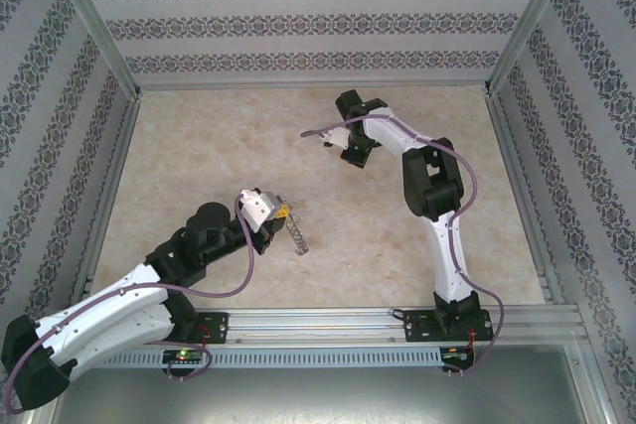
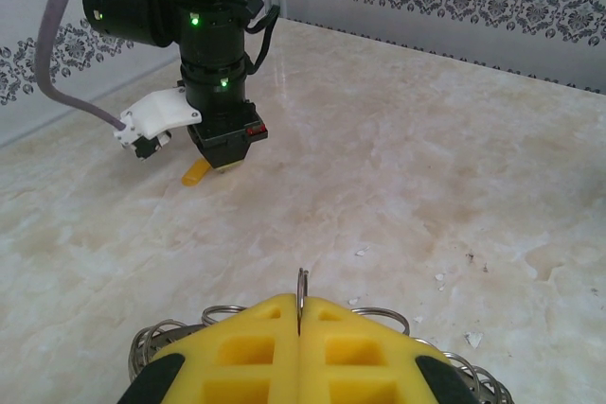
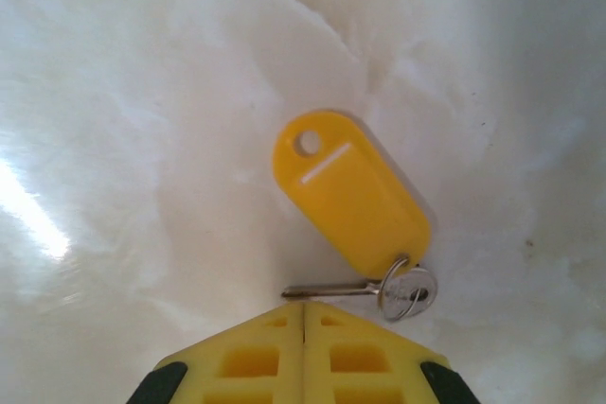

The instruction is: Put the keys on the keyring

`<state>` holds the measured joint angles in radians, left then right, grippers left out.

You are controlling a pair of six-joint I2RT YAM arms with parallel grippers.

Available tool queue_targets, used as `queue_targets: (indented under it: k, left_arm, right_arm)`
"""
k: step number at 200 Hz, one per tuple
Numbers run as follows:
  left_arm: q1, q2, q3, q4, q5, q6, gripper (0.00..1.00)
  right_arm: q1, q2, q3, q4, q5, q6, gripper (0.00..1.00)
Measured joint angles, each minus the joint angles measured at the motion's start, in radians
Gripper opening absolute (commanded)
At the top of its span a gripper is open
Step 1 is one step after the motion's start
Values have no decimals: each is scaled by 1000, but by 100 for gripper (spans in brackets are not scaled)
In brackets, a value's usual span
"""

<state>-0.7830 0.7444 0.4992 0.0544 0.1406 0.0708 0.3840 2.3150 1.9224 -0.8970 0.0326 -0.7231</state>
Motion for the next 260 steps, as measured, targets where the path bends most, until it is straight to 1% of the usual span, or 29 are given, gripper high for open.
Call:
queue_targets:
  k: [30,54,77,93,133,178,209,260]
  left_arm:
    - [0,-2,0,0,0,0,0]
    - [0,-2,0,0,0,0,0]
    - [0,-4,0,0,0,0,0]
    - [0,-7,0,0,0,0,0]
    - [0,-10,0,0,0,0,0]
    - [0,-4,0,0,-2,0,0]
    - [0,-4,0,0,-5,0,0]
    - [0,1,0,0,-7,1,0]
  right_arm:
    - [0,-47,-16,7,-42,24,0]
    - [0,-61,-18,20,-35,39,21]
    - [0,-59,-18,24,3,29,42]
    - [0,-55,-18,28,24,21,47]
    - [-1,-10,-2,34,46,17,45]
    - [-2,63,78,25,53,17,38]
    - [-3,84,124,15,56,16,35]
    - [-16,87,126,-2,51,17,32]
